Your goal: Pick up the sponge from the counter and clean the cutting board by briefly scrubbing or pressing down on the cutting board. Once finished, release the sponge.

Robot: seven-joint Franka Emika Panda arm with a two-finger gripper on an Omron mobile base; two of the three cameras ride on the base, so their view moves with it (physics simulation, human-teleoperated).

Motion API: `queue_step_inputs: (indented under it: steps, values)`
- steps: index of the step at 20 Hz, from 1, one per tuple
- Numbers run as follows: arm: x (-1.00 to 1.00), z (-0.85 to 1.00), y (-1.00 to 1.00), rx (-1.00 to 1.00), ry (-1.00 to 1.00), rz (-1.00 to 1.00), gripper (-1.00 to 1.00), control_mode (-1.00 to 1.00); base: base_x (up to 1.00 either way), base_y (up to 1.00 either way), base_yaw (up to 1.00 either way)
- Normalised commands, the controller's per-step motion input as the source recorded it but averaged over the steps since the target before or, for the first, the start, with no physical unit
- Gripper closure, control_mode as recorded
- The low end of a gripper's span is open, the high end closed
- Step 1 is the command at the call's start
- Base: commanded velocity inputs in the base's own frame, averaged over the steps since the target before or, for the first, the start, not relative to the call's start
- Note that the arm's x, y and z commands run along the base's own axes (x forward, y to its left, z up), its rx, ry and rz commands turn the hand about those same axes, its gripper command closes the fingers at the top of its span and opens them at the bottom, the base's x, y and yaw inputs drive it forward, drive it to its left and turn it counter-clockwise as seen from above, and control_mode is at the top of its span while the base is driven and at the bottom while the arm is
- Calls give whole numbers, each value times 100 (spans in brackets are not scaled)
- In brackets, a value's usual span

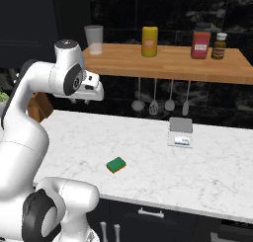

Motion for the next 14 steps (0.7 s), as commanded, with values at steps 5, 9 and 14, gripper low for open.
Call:
queue_step_inputs:
  steps: [5,9,14]
  values:
    - [0,-58,12,-5,9,0,-100,-100,0,0,0]
    - [3,-97,-2,0,22,-5,-100,-100,0,0,0]
    - [4,-99,-35,0,17,-7,-100,-100,0,0,0]
